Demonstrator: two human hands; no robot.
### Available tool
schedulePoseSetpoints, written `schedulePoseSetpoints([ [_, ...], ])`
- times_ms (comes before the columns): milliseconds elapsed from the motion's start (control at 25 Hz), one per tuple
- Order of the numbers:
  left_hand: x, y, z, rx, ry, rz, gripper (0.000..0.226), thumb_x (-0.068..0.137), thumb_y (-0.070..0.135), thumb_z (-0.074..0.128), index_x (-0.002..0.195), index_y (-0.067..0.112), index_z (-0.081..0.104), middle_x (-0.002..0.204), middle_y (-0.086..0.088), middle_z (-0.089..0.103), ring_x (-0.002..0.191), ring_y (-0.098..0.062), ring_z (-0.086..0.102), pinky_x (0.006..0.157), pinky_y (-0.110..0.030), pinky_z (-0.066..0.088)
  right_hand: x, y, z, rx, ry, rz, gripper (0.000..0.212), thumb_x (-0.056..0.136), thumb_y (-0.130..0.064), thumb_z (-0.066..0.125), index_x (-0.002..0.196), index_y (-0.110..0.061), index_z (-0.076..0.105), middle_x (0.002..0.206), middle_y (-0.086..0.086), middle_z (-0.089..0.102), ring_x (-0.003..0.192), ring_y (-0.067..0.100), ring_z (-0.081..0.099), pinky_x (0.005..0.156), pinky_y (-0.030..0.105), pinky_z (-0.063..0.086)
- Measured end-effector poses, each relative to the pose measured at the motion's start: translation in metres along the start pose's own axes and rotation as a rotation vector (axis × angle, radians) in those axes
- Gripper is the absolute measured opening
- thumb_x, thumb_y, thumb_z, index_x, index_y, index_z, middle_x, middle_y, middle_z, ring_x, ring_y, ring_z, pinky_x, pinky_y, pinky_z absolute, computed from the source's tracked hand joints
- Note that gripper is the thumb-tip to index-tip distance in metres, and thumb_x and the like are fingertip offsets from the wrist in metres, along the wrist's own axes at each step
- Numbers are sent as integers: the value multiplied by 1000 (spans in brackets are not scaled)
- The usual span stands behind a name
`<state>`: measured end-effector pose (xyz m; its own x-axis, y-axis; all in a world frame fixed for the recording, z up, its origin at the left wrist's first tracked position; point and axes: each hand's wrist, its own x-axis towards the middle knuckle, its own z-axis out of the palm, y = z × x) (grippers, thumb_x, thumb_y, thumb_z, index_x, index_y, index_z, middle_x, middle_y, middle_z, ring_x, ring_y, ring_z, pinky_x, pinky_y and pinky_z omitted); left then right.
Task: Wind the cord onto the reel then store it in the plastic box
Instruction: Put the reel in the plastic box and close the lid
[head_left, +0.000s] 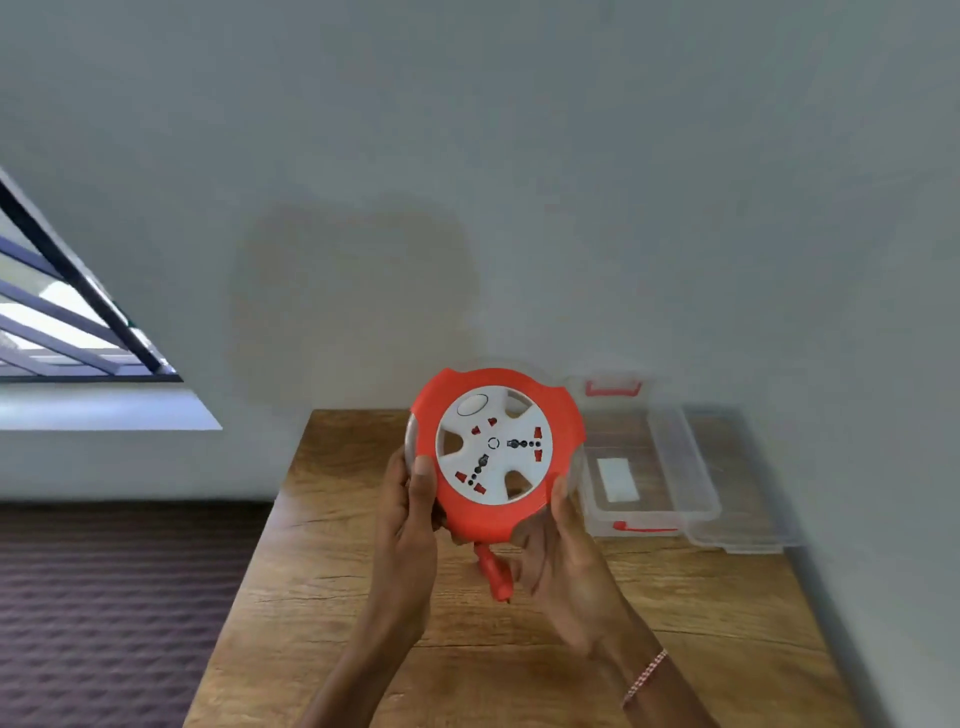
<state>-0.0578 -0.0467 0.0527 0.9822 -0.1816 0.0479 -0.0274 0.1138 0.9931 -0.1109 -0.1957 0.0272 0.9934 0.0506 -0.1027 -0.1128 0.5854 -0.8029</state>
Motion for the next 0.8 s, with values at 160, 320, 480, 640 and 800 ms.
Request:
schedulePoseSetpoints([
  [160,12,54,9,15,-65,-31,32,101,60,48,130,54,63,119,13,75,104,-2,71,77,-24,62,-16,-53,25,13,145,68,55,95,-63,58,141,-33,56,141,23,60,116,39,65,73,42,61],
  [320,23,63,16,53,-146,-72,46,97,69,50,140,53,55,125,11,73,113,-11,72,77,-31,65,-17,-80,28,-88,301,39,52,91,-57,70,135,-31,61,128,13,71,112,33,71,73,42,62],
  [480,37,54,30,149,-239,-111,43,93,77,49,130,55,58,114,7,77,92,-19,78,66,-34,65,-19,-84,17,-108,422,13,52,87,-54,76,133,-34,63,125,9,73,112,31,72,68,31,60],
  [640,67,36,47,184,-339,-186,57,103,70,36,113,27,72,92,-11,79,75,-23,77,63,-30,62,-24,-85,-11,-3,517,-18,42,89,-45,79,128,-33,67,128,9,72,118,32,69,81,38,63],
  [800,119,2,77,238,-378,-279,37,110,47,46,111,28,78,98,-10,82,76,-20,76,66,-30,63,-31,-81,-46,99,655,-61,58,85,-42,83,136,-27,61,131,11,70,119,35,68,79,39,63],
])
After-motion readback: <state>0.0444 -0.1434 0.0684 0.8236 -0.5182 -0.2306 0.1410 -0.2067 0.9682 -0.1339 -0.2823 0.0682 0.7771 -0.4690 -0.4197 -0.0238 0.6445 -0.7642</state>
